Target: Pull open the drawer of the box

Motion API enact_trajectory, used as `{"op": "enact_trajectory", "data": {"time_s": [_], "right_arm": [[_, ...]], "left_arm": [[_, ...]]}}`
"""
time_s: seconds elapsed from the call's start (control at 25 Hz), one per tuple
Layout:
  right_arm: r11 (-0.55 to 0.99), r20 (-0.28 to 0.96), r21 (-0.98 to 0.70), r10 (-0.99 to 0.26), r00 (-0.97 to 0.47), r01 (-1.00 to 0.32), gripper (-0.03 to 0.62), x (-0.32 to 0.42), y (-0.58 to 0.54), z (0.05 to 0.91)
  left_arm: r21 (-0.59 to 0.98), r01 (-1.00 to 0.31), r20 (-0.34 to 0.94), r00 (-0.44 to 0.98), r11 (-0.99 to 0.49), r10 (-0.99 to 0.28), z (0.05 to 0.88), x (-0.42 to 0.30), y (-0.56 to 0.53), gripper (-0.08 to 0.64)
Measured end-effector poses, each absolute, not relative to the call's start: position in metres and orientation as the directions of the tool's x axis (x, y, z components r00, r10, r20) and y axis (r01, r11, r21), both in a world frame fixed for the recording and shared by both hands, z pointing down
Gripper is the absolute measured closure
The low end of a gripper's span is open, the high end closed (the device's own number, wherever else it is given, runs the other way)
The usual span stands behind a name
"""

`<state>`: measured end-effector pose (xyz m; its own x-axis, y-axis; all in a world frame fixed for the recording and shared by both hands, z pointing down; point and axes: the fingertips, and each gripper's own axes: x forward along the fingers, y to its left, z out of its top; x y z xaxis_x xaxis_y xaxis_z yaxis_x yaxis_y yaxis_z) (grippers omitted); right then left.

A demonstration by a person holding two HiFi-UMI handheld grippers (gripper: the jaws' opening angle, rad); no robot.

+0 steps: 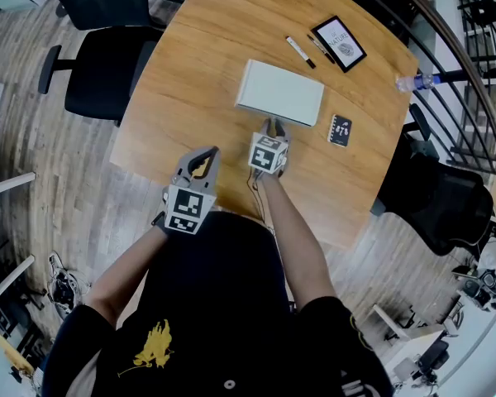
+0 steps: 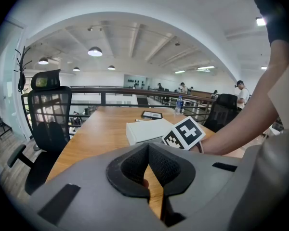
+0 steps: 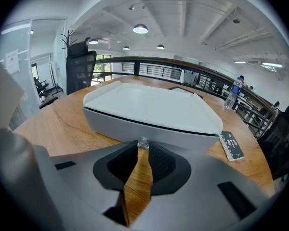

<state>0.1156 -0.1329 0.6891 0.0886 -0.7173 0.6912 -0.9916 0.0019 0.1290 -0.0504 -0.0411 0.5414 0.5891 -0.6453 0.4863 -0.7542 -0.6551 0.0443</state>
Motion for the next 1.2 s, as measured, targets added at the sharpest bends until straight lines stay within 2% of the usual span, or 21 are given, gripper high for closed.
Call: {"op": "enact_trajectory", "data": {"time_s": [1.2], "right_arm": [[0.012,0.706,0.099,-0.706,0.062,-0.995,0.525,0.109,-0.109,0.691]], "left_arm": [[0.065,-0.76,0.477,0.593,-0.647,-0.649,0.539,-0.048,-0.032,0.551]]}}
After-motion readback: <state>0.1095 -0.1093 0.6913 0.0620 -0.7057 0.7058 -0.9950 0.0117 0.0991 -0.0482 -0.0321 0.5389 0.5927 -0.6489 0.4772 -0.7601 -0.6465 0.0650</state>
